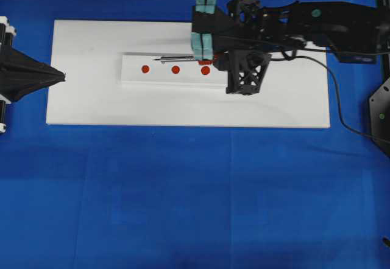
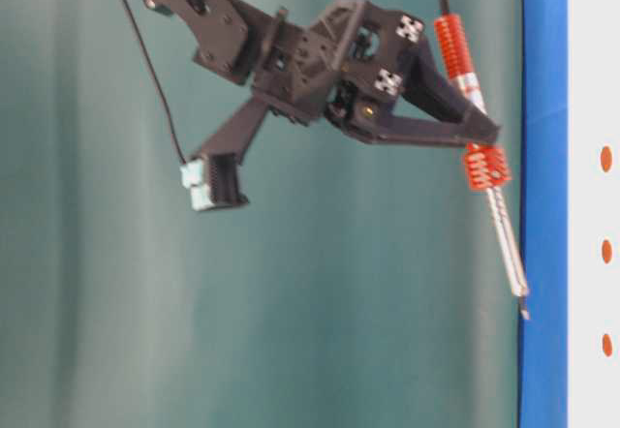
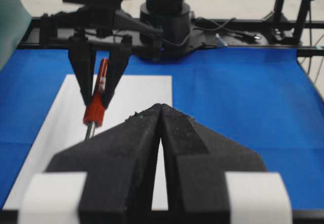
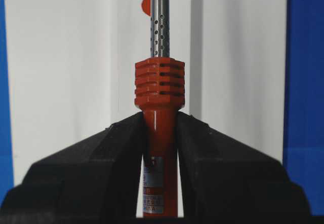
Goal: Touch the tip of the soldering iron to the mark.
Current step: 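Lower the iron tip onto the rightmost red dot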
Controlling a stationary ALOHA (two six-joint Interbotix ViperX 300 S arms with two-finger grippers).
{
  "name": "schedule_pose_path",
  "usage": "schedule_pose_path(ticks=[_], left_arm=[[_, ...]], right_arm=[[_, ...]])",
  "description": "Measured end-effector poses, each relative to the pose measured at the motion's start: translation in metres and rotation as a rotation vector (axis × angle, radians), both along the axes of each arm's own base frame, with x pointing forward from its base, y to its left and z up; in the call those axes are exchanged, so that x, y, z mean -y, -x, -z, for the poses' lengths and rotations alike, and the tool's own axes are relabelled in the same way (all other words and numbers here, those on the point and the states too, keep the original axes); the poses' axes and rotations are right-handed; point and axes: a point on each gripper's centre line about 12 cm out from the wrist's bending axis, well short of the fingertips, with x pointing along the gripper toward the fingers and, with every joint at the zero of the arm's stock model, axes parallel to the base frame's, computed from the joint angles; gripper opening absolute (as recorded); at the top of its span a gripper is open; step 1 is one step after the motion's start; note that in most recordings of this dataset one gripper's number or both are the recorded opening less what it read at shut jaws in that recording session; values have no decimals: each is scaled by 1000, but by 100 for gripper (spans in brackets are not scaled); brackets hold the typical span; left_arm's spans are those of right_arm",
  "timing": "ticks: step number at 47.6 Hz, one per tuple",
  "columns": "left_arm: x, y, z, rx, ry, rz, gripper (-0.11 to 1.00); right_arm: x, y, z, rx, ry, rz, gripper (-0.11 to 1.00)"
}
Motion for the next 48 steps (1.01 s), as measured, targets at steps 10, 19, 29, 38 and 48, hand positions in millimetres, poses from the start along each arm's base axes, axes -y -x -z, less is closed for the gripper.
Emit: schedule_pose_path(ticks=[10,19,29,38,48], left_arm=[[0,0,0,0,0,0,0],[0,0,0,-2,-5,0,0],[0,0,0,-2,-5,0,0],[0,0,0,-2,-6,0,0],[0,0,0,0,-6,0,0]], right_arm=[[3,-13,18,-32,-3,-5,7],[4,-19,29,-43,-4,-7,7],[5,-24,44,-59,-9,-7,7],[5,-25,49,-66,-8,-9,7],[5,-25,49,-66,-6,-11,7]])
